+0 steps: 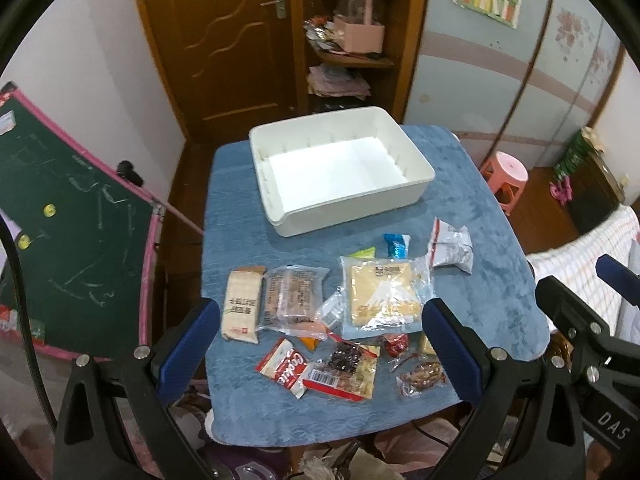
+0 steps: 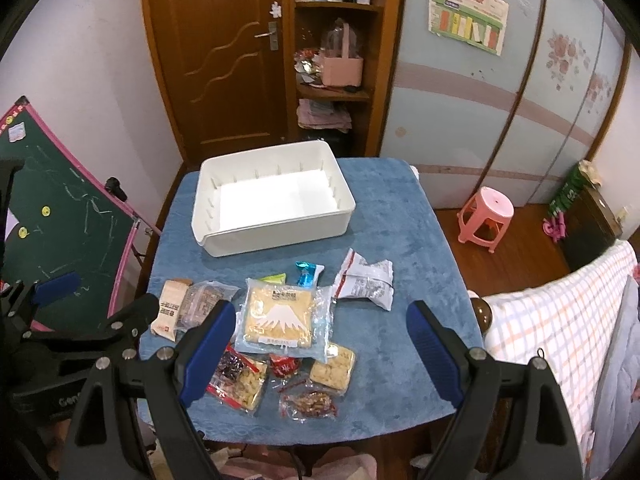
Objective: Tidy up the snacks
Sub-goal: 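Grasp the Fuji bread bag with the left tool while the right tool grasps the white snack bag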
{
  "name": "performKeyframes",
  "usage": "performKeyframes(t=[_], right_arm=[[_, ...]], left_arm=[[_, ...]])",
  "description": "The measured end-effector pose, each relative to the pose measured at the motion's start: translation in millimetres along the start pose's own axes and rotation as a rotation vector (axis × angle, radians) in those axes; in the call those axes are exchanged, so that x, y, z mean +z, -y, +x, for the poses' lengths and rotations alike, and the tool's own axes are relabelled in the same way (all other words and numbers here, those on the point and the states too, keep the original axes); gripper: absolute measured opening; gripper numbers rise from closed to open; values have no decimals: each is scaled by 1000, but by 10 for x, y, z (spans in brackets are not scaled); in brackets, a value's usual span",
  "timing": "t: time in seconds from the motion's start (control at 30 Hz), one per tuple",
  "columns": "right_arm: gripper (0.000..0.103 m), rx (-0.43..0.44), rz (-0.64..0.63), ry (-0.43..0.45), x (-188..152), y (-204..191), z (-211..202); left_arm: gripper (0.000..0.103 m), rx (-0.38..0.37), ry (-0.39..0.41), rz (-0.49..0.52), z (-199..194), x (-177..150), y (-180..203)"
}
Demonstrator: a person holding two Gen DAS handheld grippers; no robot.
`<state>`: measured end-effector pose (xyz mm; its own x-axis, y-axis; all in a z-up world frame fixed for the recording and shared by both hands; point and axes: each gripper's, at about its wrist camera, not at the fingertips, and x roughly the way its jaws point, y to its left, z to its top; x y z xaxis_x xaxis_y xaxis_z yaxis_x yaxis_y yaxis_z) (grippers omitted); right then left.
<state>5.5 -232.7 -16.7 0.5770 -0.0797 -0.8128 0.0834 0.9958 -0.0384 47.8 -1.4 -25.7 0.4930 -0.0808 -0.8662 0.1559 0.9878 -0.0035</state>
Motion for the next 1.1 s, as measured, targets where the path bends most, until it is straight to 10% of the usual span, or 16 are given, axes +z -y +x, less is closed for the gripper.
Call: performKeyframes(t=[0.6, 0.83, 1.1], right_arm=[[88, 7, 65, -178, 75, 755, 957], [88, 86, 21, -279, 110, 1109, 1948], [88, 191, -22, -371, 118, 1312, 2889]], left_arm=[[101, -112, -203, 57, 1189, 249, 373], [101, -237, -355, -109, 1829, 35, 456], [100, -216, -435, -245, 2325, -165, 660]])
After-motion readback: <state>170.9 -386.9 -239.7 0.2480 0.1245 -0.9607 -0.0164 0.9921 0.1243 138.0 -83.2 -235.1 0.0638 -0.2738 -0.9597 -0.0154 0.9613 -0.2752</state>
